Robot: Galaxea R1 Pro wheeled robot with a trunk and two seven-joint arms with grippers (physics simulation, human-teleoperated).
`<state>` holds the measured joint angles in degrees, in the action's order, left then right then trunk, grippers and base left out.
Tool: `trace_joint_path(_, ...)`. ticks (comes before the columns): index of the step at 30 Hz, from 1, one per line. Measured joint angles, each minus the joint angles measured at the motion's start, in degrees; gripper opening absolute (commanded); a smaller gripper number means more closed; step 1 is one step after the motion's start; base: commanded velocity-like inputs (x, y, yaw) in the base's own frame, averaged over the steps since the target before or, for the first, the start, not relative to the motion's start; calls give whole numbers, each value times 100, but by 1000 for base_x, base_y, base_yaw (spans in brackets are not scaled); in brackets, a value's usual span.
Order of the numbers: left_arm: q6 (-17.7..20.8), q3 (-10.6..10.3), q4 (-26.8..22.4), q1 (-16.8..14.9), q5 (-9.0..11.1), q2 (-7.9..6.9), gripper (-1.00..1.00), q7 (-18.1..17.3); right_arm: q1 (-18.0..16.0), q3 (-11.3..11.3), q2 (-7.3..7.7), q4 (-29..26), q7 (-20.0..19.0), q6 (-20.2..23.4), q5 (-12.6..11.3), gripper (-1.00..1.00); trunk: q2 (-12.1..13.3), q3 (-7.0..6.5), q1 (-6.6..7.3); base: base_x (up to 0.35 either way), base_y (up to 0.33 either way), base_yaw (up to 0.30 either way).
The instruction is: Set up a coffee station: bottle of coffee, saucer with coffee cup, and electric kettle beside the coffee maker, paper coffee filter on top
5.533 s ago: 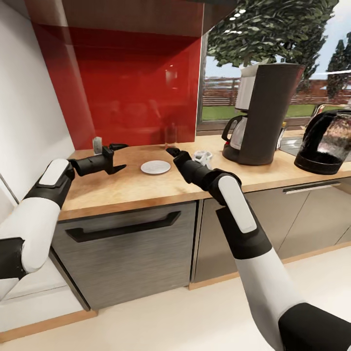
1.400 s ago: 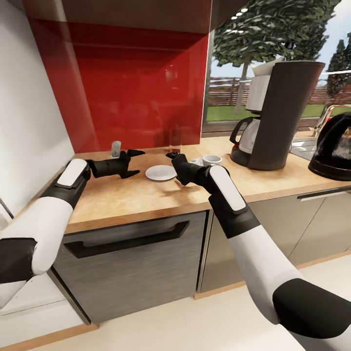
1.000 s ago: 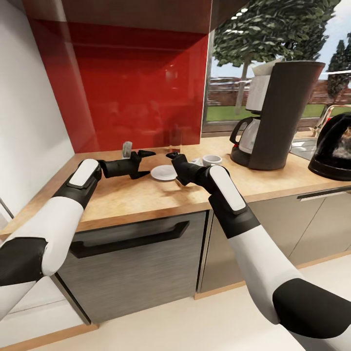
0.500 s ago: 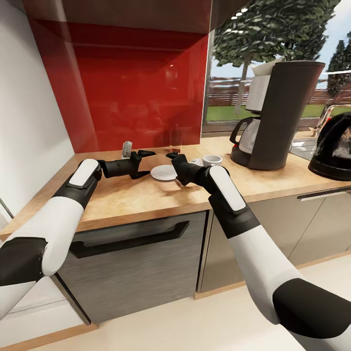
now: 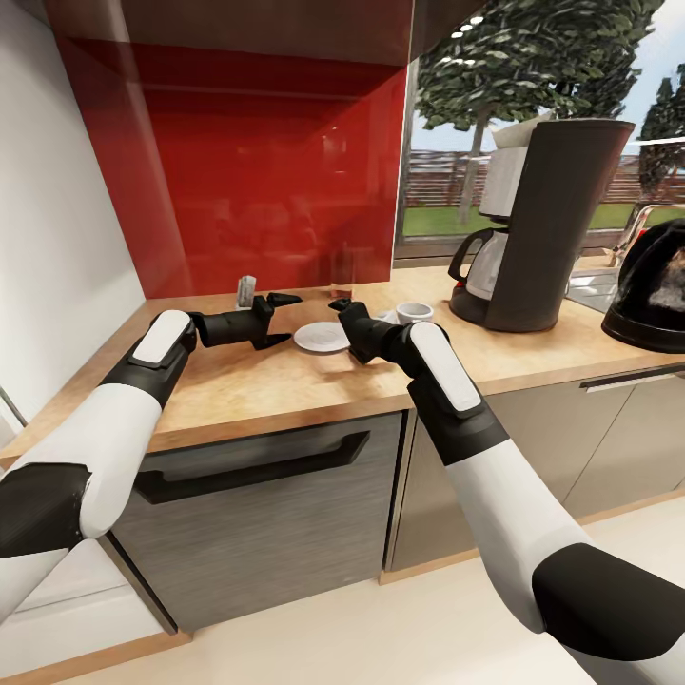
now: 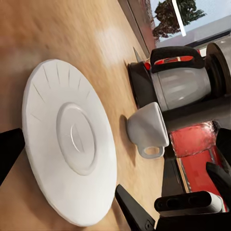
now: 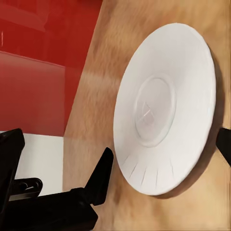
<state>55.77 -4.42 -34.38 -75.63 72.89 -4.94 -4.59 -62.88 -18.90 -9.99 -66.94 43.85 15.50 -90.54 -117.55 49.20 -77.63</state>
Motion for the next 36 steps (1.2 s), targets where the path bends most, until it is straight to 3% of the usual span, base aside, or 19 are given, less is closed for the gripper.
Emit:
trace_joint_path(8, 1, 7, -8, 0, 1, -8, 100, 0, 0, 6, 0, -351, 609, -27, -9, 100, 0, 0, 0, 0, 0, 0)
trace_joint_path(12, 4, 8, -9, 0, 2, -9, 100, -1, 0, 6, 0, -404, 727, -30, -11, 100, 0, 0, 0, 0, 0, 0)
trace_joint_path(23, 5, 13, -9, 0, 2, -9, 100, -2, -6, 6, 0, -330, 787, -16, -11, 100, 0, 0, 0, 0, 0, 0)
trace_joint_path(36, 5, 13, -15, 0, 1, -9, 100, -2, -203, -1, 0, 245, 731, -19, -17, 100, 0, -1, 0, 0, 0, 0)
